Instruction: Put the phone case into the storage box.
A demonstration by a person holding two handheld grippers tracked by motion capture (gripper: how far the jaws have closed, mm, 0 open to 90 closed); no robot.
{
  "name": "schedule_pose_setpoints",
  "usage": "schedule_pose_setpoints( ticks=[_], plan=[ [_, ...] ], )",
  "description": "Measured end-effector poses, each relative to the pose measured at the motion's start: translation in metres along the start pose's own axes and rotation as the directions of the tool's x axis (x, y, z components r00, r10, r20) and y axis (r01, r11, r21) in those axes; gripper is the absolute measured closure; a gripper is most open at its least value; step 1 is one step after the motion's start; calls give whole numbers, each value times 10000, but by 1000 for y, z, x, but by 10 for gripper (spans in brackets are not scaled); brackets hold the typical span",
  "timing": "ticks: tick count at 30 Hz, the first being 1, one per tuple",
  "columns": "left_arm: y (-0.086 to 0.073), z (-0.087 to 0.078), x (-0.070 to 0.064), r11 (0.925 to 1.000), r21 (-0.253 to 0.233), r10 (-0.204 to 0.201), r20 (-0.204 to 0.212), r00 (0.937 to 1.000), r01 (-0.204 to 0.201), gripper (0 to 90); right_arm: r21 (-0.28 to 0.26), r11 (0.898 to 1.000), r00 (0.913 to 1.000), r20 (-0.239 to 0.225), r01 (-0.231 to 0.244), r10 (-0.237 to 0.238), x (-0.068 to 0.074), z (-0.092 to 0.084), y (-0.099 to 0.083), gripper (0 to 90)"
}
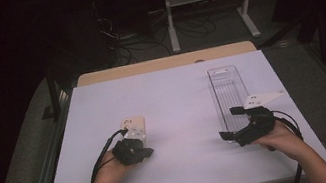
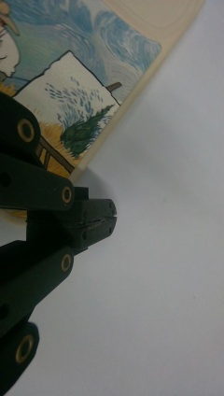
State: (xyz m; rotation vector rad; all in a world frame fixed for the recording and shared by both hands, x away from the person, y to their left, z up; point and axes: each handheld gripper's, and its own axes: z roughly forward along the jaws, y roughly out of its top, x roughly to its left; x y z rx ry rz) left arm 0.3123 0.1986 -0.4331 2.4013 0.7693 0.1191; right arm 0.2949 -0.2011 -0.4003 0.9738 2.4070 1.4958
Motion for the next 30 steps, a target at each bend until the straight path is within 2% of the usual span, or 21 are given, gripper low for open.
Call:
schedule_pose_setpoints(
  ticks=[14, 19, 27, 30],
  plan=[
    [-24, -19, 18, 9986, -84, -534, -631, 9966, 530, 898, -11, 10000, 10000, 12, 44, -44, 0, 0, 0, 0],
    [-31, -26, 26, 9977, -95, -684, -956, 9931, 678, 897, 8, 10000, 10000, 2, 20, -20, 0, 0, 0, 0],
    [-42, -37, 40, 9947, -50, -1025, -1499, 9834, 1029, 898, 8, 10000, 10000, 3, 19, -19, 0, 0, 0, 0],
    [-44, -38, 43, 9949, -36, -999, -1528, 9832, 1006, 898, -5, 10000, 10000, 15, 52, -52, 0, 0, 0, 0]
  ],
)
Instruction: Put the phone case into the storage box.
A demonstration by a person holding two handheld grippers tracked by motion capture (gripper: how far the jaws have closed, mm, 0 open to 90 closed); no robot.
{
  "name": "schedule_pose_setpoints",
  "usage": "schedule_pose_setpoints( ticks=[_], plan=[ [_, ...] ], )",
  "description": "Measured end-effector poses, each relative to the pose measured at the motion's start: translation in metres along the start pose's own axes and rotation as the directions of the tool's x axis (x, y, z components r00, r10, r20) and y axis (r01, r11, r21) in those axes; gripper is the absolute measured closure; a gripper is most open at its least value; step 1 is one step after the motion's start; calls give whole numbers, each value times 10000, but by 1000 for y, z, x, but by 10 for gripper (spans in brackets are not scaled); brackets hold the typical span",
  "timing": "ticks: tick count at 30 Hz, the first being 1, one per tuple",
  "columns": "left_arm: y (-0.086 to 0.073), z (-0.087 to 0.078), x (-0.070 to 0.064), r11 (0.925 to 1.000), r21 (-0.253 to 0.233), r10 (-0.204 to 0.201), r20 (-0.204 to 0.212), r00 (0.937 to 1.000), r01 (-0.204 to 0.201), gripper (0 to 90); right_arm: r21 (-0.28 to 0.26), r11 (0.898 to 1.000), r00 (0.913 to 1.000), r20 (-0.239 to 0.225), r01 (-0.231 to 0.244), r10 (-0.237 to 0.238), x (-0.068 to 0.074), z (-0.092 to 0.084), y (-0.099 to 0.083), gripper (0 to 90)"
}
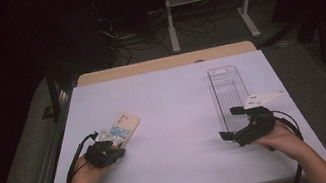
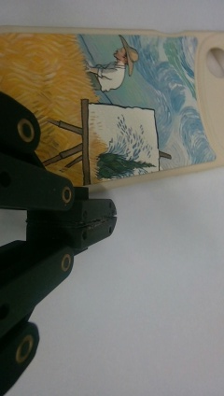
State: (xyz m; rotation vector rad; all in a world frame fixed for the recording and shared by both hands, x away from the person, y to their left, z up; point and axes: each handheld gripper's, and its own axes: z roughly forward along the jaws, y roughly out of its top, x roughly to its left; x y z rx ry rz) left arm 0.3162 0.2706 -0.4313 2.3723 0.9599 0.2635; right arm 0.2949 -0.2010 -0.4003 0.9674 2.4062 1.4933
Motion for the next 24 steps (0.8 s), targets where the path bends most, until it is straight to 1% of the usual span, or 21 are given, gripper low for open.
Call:
schedule_pose_setpoints(
  ticks=[2, 5, 6, 7, 8, 9, 10, 11, 12, 13, 14, 16, 18, 19, 22, 23, 24],
  plan=[
    [0, 0, 0, 10000, -77, -5, 33, 10000, 6, 898, 13, 10000, 10000, -6, -23, 23, 0, 0, 0, 0],
    [2, -4, -1, 9987, -469, -178, 285, 9994, 191, 895, -2, 10000, 10000, -1, 4, -4, 0, 0, 0, 0],
    [3, -6, -1, 9985, -522, -134, 387, 9992, 154, 895, -2, 10000, 10000, -1, 4, -4, 0, 0, 0, 0],
    [3, -8, -1, 9974, -710, -123, 493, 9987, 158, 877, 12, 10000, 10000, -3, -17, 17, 0, 0, 0, 0],
    [4, -10, -2, 9956, -901, -199, 604, 9980, 253, 841, -1, 10000, 10000, -1, 2, -2, 0, 0, 0, 0],
    [4, -12, -3, 9944, -1033, -168, 733, 9972, 243, 809, 1, 10000, 10000, 1, -6, 6, 0, 0, 0, 0],
    [5, -14, -4, 9926, -1170, -219, 885, 9958, 322, 787, 14, 10000, 10000, -1, -16, 16, 0, 0, 0, 0],
    [5, -15, -5, 9908, -1323, -148, 1027, 9946, 284, 750, 18, 10000, 10000, 2, 4, -4, 0, 0, 0, 0],
    [5, -16, -7, 9870, -1559, -203, 1185, 9927, 387, 713, 14, 10000, 10000, 7, -6, 6, 0, 0, 0, 0],
    [5, -18, -8, 9858, -1659, -60, 1289, 9916, 276, 679, 17, 10000, 10000, 10, -1, 1, 0, 0, 0, 0],
    [6, -19, -10, 9819, -1876, 0, 1412, 9900, 268, 641, 20, 10000, 10000, 3, 7, -7, 0, 0, 0, 0],
    [6, -22, -14, 9752, -2207, 183, 1532, 9880, 162, 552, 18, 10000, 10000, 2, 15, -15, 0, 0, 0, 0],
    [5, -24, -17, 9677, -2521, 378, 1544, 9873, 24, 462, 18, 10000, 10000, 2, 12, -12, 0, 0, 0, 0],
    [5, -26, -18, 9663, -2572, 476, 1581, 9863, -54, 430, 18, 10000, 10000, 2, 21, -21, 0, 0, 0, 0],
    [3, -26, -20, 9578, -2873, 572, 1677, 9842, -67, 313, 18, 10000, 10000, -3, 25, -25, 0, 0, 0, 0],
    [3, -27, -21, 9568, -2902, 696, 1668, 9835, -185, 258, 19, 10000, 10000, -3, 26, -26, 0, 0, 0, 0],
    [2, -27, -22, 9558, -2936, 685, 1697, 9831, -159, 206, 17, 10000, 10000, -5, 22, -22, 0, 0, 0, 0]
  ],
)
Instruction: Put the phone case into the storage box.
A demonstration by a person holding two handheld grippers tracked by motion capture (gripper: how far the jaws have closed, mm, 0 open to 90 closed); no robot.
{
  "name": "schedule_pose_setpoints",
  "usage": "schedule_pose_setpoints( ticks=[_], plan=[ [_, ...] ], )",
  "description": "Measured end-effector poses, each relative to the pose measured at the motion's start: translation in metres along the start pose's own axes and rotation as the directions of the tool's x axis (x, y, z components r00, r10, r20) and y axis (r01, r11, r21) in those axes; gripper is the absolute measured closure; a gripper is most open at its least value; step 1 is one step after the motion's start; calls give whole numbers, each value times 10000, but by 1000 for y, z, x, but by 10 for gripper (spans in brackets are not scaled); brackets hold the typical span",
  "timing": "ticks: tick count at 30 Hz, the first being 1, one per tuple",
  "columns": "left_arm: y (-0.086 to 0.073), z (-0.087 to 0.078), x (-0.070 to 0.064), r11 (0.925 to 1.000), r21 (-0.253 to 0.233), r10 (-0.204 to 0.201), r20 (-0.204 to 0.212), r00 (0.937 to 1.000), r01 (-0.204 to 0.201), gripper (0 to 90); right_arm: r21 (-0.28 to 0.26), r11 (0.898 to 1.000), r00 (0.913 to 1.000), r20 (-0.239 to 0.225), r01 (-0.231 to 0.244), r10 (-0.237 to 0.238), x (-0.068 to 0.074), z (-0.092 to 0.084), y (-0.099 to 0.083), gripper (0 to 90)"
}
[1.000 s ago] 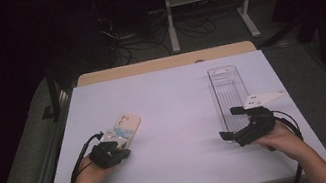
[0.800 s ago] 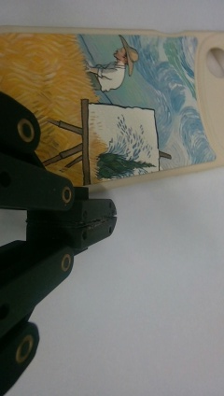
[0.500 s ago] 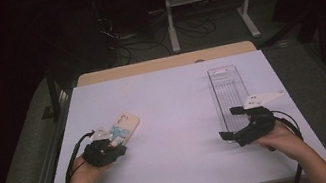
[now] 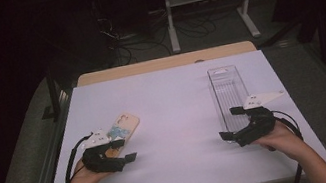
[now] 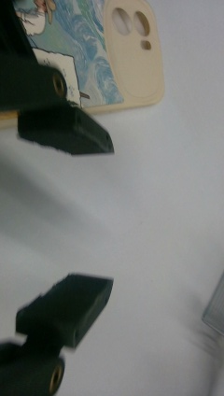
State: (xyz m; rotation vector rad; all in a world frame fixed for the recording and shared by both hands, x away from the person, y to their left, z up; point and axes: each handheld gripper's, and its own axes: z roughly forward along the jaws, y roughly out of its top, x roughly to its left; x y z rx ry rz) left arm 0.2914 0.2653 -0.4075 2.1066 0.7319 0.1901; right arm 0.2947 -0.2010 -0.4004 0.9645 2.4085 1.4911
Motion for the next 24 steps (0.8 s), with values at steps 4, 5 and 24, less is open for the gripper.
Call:
schedule_pose_setpoints(
  ticks=[4, 5, 24],
  plan=[
    [0, 3, -4, 9993, 132, 356, -55, 9993, -356, 27, 0, 10000, 10000, 0, -1, 1, 0, 0, 0, 0],
    [0, 4, -5, 9990, 192, 392, -48, 9992, -391, 6, 4, 10000, 10000, 5, 3, -3, 0, 0, 0, 0],
    [2, 3, -3, 9992, 170, 356, -280, 9990, -351, 0, 12, 10000, 10000, -1, -16, 16, 0, 0, 0, 0]
  ],
)
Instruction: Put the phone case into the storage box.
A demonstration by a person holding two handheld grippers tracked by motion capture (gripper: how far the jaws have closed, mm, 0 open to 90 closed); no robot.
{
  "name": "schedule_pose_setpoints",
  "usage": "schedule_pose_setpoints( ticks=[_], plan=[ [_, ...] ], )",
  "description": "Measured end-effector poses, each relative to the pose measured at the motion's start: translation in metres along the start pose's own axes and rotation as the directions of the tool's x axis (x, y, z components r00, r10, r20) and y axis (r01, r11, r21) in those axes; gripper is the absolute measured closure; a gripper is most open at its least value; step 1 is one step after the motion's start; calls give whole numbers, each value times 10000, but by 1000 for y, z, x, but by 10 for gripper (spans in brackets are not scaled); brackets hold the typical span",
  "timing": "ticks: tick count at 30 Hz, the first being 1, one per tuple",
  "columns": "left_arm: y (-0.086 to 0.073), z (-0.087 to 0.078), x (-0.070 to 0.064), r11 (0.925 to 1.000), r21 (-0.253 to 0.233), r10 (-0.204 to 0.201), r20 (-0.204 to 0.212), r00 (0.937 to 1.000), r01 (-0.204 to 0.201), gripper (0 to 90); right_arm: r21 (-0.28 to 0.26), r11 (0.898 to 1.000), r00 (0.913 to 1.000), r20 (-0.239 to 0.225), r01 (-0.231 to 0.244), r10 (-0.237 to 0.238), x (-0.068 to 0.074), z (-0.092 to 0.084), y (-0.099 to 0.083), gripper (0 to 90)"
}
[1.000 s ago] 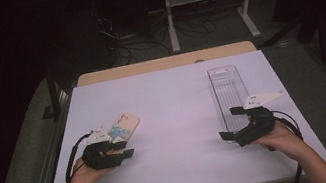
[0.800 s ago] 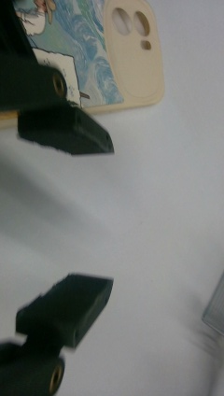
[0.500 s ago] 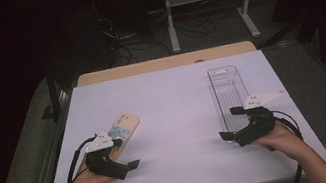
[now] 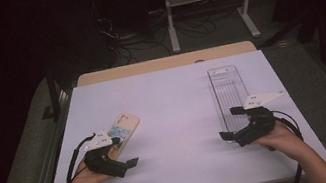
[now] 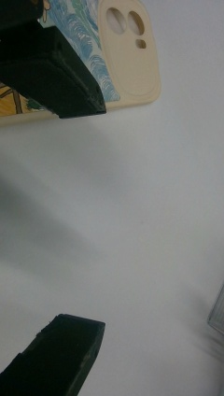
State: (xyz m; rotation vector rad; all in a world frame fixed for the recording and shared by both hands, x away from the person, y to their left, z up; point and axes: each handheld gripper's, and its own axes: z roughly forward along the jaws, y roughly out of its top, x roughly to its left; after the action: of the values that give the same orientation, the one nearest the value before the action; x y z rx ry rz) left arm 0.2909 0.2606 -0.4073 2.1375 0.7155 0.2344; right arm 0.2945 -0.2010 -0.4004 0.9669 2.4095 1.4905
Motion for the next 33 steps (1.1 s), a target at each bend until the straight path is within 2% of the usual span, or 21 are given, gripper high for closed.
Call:
schedule_pose_setpoints(
  ticks=[4, 8, 14, 21, 22, 26, 33],
  plan=[
    [2, -1, 2, 10000, -18, 51, -94, 9999, -51, 0, 8, 10000, 10000, 10, 3, -3, 0, 0, 0, 0],
    [5, -3, 4, 9998, -115, -150, -159, 9998, 148, 0, 2, 10000, 10000, 24, 17, -17, 0, 0, 0, 0],
    [9, -6, 8, 10000, -37, -34, -367, 9993, 33, 0, 6, 10000, 10000, 22, -2, 2, 0, 0, 0, 0],
    [16, -10, 10, 9993, -132, -347, -590, 9977, 340, 0, -2, 10000, 10000, 24, -14, 14, 0, 0, 0, 0],
    [17, -10, 12, 9996, -109, -273, -639, 9976, 267, 0, 1, 10000, 10000, 24, -25, 25, 0, 0, 0, 0],
    [22, -11, 14, 9990, -157, -427, -736, 9964, 417, 0, 0, 10000, 10000, 20, -50, 50, 0, 0, 0, 0],
    [32, -15, 22, 9988, -191, -460, -847, 9953, 445, 0, 9, 10000, 10000, 23, -63, 63, 0, 0, 0, 0]
  ],
)
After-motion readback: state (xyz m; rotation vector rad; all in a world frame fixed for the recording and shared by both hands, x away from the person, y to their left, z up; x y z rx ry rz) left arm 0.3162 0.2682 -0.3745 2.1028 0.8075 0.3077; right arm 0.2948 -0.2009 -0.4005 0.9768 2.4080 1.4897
